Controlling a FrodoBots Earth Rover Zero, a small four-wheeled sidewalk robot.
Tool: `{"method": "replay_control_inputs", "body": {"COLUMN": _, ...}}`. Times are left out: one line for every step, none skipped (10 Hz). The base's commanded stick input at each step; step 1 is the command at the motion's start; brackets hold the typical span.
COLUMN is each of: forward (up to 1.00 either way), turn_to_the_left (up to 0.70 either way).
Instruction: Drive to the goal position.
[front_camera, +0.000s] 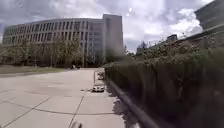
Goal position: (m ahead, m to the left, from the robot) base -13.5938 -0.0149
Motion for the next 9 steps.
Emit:
{"method": "replay_control_inputs", "body": {"forward": 0.06, "turn_to_the_left": 0.0}}
{"method": "replay_control_inputs", "body": {"forward": 0.06, "turn_to_the_left": 0.0}}
{"method": "replay_control_inputs", "body": {"forward": 0.05, "turn_to_the_left": 0.0}}
{"method": "replay_control_inputs", "body": {"forward": 0.06, "turn_to_the_left": 0.0}}
{"method": "replay_control_inputs", "body": {"forward": 0.05, "turn_to_the_left": 0.0}}
{"method": "replay_control_inputs", "body": {"forward": 0.05, "turn_to_the_left": 0.0}}
{"method": "replay_control_inputs", "body": {"forward": 0.05, "turn_to_the_left": 0.0}}
{"method": "replay_control_inputs", "body": {"forward": 0.06, "turn_to_the_left": 0.0}}
{"method": "replay_control_inputs", "body": {"forward": 0.06, "turn_to_the_left": 0.0}}
